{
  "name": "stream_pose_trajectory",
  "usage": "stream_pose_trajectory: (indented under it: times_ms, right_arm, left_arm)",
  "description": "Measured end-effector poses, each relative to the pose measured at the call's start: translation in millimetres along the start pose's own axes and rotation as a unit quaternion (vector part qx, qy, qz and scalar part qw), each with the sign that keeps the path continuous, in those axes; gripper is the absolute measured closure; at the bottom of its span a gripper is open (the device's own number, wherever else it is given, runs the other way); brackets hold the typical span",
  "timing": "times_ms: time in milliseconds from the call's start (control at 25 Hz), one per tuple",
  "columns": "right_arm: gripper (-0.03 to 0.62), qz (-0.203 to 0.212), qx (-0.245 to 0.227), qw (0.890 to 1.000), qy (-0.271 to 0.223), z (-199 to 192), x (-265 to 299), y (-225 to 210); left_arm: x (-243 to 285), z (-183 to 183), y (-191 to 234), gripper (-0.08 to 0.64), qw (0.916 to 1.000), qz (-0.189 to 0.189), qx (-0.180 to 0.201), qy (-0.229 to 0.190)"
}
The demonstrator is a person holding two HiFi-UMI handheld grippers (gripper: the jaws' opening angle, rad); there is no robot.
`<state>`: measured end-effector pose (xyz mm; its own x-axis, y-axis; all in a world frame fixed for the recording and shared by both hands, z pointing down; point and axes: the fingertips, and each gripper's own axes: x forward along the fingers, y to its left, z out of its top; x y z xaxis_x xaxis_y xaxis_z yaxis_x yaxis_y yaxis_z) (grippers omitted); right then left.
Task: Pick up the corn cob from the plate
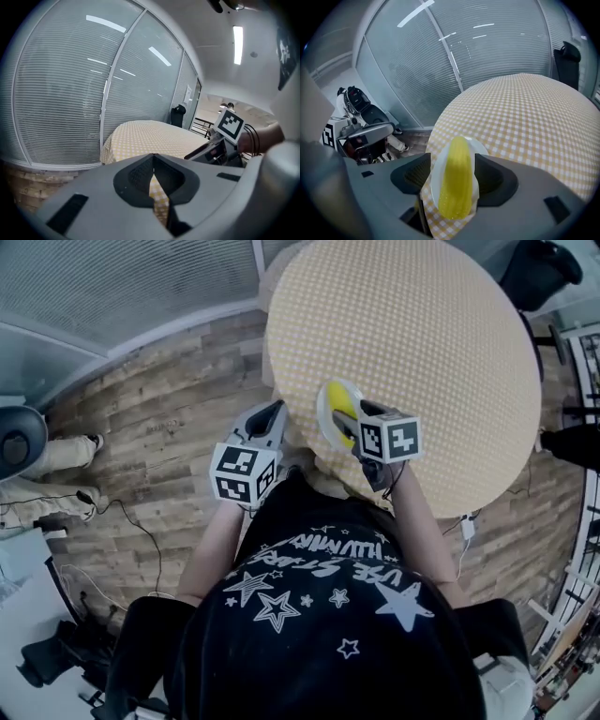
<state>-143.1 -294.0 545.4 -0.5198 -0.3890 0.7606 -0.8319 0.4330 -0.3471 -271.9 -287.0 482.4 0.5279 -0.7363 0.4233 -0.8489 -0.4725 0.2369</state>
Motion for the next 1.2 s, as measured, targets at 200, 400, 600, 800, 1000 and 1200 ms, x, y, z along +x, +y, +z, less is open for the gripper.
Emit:
stream_pose_trajectory:
  times_ms: [200,400,600,800,1000,1200]
  right_arm:
    - [0.319,-0.025,-0.022,0.998,0.048,-7.1,24.3,-0.6]
    - [0.319,-0.059,-0.049,0.993,0.091,-16.6,41.8,-7.0]
    - [0.319,-0.092,-0.05,0.987,0.12,-26.0,48.0,-16.7]
    - [0.319,-0.109,-0.067,0.982,0.136,-26.1,48.2,-19.8]
    - [0.321,-0.108,-0.076,0.98,0.15,-29.4,49.8,-19.0]
    - [0.33,-0.108,-0.091,0.979,0.147,-25.6,50.3,-16.6]
  left_arm:
    - [3.5,-3.9,16.6,0.552,0.9999,-0.007,-0.004,0.009]
    - [4.7,-6.4,29.3,0.552,0.9998,-0.009,-0.009,0.015]
    - [3.9,-8.4,35.8,0.552,0.9997,-0.012,-0.011,0.019]
    - [5.8,-8.4,39.9,0.552,0.9996,-0.012,-0.013,0.021]
    - [5.9,-10.8,39.2,0.552,0.9996,-0.016,-0.012,0.021]
    - [2.1,-13.6,38.7,0.552,0.9996,-0.014,-0.014,0.021]
